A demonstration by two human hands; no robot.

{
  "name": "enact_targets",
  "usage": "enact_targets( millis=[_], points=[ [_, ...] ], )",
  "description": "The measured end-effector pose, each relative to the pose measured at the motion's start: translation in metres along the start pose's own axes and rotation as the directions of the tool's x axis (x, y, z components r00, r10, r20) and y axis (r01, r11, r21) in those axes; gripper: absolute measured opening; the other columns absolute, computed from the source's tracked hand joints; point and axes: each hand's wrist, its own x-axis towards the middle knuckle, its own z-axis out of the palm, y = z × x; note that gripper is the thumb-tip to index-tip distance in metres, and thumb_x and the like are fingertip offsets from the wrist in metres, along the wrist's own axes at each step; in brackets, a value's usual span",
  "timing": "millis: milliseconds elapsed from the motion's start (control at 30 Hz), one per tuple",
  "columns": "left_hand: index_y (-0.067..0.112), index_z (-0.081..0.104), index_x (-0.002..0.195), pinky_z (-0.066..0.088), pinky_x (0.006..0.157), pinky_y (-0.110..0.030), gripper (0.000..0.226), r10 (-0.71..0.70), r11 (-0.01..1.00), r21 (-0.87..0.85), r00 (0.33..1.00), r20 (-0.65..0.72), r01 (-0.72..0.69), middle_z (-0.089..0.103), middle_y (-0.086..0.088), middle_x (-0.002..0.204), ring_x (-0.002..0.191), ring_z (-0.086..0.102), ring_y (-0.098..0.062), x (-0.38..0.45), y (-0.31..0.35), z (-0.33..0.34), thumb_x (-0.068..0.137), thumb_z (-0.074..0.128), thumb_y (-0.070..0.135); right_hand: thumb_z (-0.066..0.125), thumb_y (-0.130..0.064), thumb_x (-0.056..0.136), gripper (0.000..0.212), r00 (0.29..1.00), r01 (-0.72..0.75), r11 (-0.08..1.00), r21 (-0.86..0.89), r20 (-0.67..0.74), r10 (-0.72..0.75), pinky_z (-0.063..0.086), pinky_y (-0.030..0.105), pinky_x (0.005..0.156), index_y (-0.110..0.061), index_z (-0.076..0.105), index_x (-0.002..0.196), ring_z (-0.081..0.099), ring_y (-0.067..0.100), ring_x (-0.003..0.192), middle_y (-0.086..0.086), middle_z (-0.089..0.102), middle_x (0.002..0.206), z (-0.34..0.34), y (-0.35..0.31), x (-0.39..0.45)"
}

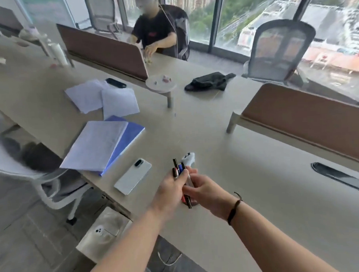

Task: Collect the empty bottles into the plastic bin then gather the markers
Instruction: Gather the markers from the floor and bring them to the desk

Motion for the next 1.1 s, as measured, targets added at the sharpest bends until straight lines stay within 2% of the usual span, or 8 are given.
enact_targets(
  millis=[167, 300, 433, 500, 633, 767, 1000, 1100],
  points=[
    [0.002, 0.068, 0.117, 0.055, 0.081, -0.021, 0.024, 0.056, 0.996, 0.050, 0.981, 0.188, -0.067, 0.076, -0.005, 0.114, 0.092, 0.074, -0.002, 0.091, -0.022, 0.020, 0.102, 0.052, 0.012, 0.066, -0.004, 0.094, 0.014, 0.969, -0.025, 0.990, 0.141, -0.240, 0.059, 0.048, 0.027, 0.073, 0.009, 0.067, 0.095, 0.058, 0.021, 0.079, 0.009, 0.064, 0.086, -0.036, 0.028, 0.053],
    [-0.001, 0.064, 0.119, 0.054, 0.097, -0.034, 0.022, 0.058, 0.996, 0.047, 0.968, 0.244, -0.071, 0.074, -0.011, 0.119, 0.112, 0.070, -0.021, 0.131, -0.052, 0.016, 0.101, 0.053, 0.007, 0.060, 0.006, 0.090, 0.011, 0.940, -0.062, 0.985, 0.162, -0.322, 0.112, 0.049, 0.030, 0.080, 0.015, 0.066, 0.095, 0.060, 0.018, 0.085, 0.002, 0.067, 0.097, -0.039, 0.054, 0.081],
    [0.006, 0.066, 0.115, 0.049, 0.105, -0.033, 0.020, 0.045, 0.999, 0.012, 0.959, 0.278, -0.050, 0.072, -0.011, 0.120, 0.118, 0.066, -0.022, 0.145, -0.073, 0.008, 0.100, 0.053, 0.001, 0.055, 0.008, 0.092, 0.028, 0.923, -0.048, 0.979, 0.200, -0.366, 0.120, 0.052, 0.018, 0.073, -0.012, 0.075, 0.095, 0.063, 0.009, 0.081, -0.002, 0.071, 0.091, -0.028, 0.063, 0.090],
    [0.009, 0.067, 0.111, 0.051, 0.101, -0.030, 0.019, 0.047, 0.997, 0.039, 0.959, 0.281, -0.060, 0.072, -0.010, 0.117, 0.114, 0.068, -0.020, 0.145, -0.077, 0.005, 0.100, 0.054, 0.001, 0.055, 0.006, 0.094, 0.033, 0.905, -0.039, 0.978, 0.207, -0.408, 0.123, 0.054, 0.015, 0.070, -0.021, 0.073, 0.092, 0.065, 0.004, 0.076, -0.006, 0.074, 0.085, -0.022, 0.068, 0.090],
    [0.004, 0.064, 0.113, 0.056, 0.069, -0.030, 0.017, 0.070, 0.987, 0.115, 0.945, 0.319, -0.112, 0.069, -0.027, 0.106, 0.077, 0.067, -0.020, 0.146, -0.079, 0.004, 0.098, 0.056, 0.002, 0.055, 0.004, 0.093, 0.019, 0.861, -0.051, 0.971, 0.232, -0.483, 0.160, 0.051, 0.022, 0.064, -0.004, 0.072, 0.095, 0.064, 0.013, 0.069, 0.002, 0.073, 0.080, -0.019, 0.075, 0.091],
    [-0.004, 0.062, 0.117, 0.054, 0.095, -0.030, 0.020, 0.068, 0.989, 0.100, 0.940, 0.333, -0.107, 0.070, -0.025, 0.118, 0.105, 0.068, -0.020, 0.148, -0.080, 0.002, 0.098, 0.054, -0.004, 0.058, 0.006, 0.092, 0.023, 0.847, -0.053, 0.958, 0.281, -0.496, 0.193, 0.058, 0.023, 0.079, -0.010, 0.073, 0.098, 0.073, 0.010, 0.086, 0.005, 0.080, 0.098, -0.019, 0.075, 0.090],
    [0.017, 0.070, 0.104, 0.054, 0.096, -0.033, 0.027, 0.105, 0.959, 0.218, 0.942, 0.318, -0.180, 0.074, -0.013, 0.111, 0.106, 0.070, -0.021, 0.143, -0.074, 0.001, 0.096, 0.053, -0.002, 0.058, 0.005, 0.092, 0.025, 0.856, -0.041, 0.958, 0.284, -0.485, 0.180, 0.059, 0.026, 0.085, -0.007, 0.075, 0.106, 0.073, 0.011, 0.090, 0.006, 0.080, 0.102, -0.019, 0.077, 0.089],
    [0.028, 0.071, 0.100, 0.051, 0.079, -0.016, 0.021, 0.125, 0.894, 0.387, 0.954, 0.272, -0.227, 0.074, 0.007, 0.095, 0.087, 0.068, -0.003, 0.138, -0.069, 0.000, 0.096, 0.058, 0.011, 0.059, 0.002, 0.092, 0.023, 0.830, -0.064, 0.955, 0.290, -0.515, 0.212, 0.056, 0.020, 0.078, -0.013, 0.074, 0.100, 0.072, 0.011, 0.088, 0.004, 0.079, 0.097, -0.022, 0.077, 0.082]
  ],
)
